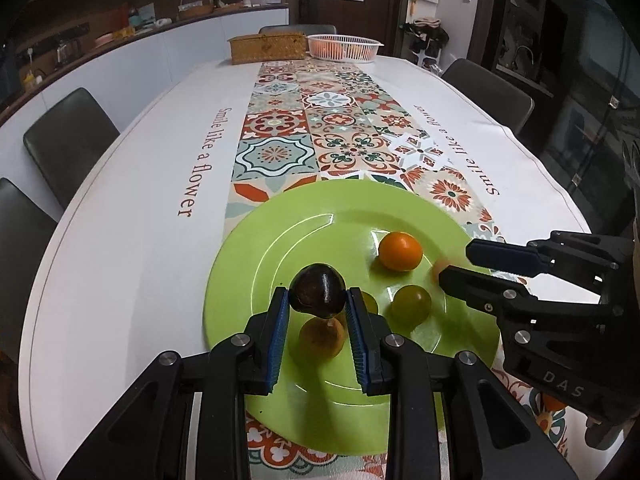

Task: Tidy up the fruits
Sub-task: 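Carry the plum and kiwi onto the green plate and open both tools, then withdraw both tools from the plate back toward the oranges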

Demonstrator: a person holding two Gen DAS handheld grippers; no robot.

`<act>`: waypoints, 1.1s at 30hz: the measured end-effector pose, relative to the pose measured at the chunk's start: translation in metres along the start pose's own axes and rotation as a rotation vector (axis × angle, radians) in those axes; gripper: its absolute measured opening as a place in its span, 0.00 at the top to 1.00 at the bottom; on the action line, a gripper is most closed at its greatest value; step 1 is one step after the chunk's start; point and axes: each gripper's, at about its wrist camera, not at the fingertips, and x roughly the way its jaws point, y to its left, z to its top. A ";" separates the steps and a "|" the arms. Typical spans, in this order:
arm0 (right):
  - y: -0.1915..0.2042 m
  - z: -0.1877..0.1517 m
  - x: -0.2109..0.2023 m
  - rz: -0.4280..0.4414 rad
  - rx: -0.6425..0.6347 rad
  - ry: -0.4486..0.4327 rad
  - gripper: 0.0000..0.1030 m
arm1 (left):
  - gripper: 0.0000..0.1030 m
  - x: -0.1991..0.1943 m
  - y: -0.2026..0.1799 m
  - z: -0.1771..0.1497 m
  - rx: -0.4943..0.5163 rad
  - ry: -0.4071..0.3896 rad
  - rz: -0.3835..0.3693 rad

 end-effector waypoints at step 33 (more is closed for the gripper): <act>0.026 -0.084 -0.162 -0.055 -0.052 -0.247 0.40 | 0.38 -0.170 -0.065 -0.084 0.000 -0.208 0.140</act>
